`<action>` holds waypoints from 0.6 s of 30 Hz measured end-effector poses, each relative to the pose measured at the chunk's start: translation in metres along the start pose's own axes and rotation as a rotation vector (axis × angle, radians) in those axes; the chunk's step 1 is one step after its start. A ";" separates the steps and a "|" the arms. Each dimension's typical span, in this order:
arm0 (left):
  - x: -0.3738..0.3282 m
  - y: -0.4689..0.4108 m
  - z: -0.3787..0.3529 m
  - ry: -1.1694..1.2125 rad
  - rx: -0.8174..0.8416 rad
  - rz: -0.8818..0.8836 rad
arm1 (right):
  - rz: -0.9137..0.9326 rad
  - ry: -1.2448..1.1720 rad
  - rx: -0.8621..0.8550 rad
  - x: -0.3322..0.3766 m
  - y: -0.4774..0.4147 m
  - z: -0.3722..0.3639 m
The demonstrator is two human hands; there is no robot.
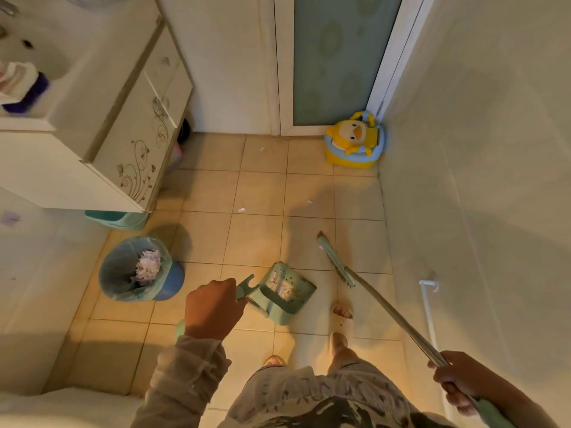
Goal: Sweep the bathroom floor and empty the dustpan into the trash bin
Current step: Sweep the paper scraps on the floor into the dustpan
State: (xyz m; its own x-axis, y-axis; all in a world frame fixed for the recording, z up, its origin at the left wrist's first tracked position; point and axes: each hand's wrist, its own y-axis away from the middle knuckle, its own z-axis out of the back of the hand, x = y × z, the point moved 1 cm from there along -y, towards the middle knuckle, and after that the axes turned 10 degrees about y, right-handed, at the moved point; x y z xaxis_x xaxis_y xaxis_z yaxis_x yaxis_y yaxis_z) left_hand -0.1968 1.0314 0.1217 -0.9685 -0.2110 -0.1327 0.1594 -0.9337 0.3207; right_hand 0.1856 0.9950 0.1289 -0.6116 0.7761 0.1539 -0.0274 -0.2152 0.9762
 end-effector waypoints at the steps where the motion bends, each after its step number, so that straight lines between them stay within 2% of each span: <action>1: -0.010 -0.009 0.002 -0.009 -0.006 0.005 | 0.008 0.013 -0.006 0.007 -0.002 0.012; 9: -0.094 -0.071 0.012 -0.025 -0.007 0.095 | 0.109 0.175 -0.126 0.075 -0.030 0.113; 18: -0.125 -0.097 0.019 -0.028 0.048 0.053 | 0.094 0.390 -0.223 0.146 -0.074 0.167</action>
State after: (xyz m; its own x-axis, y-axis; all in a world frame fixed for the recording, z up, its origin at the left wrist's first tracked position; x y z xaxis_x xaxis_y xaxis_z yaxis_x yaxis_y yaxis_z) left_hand -0.0945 1.1537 0.1248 -0.9639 -0.2511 -0.0886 0.2020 -0.9064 0.3711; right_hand 0.2308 1.2233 0.1048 -0.8706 0.4747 0.1294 -0.1009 -0.4297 0.8973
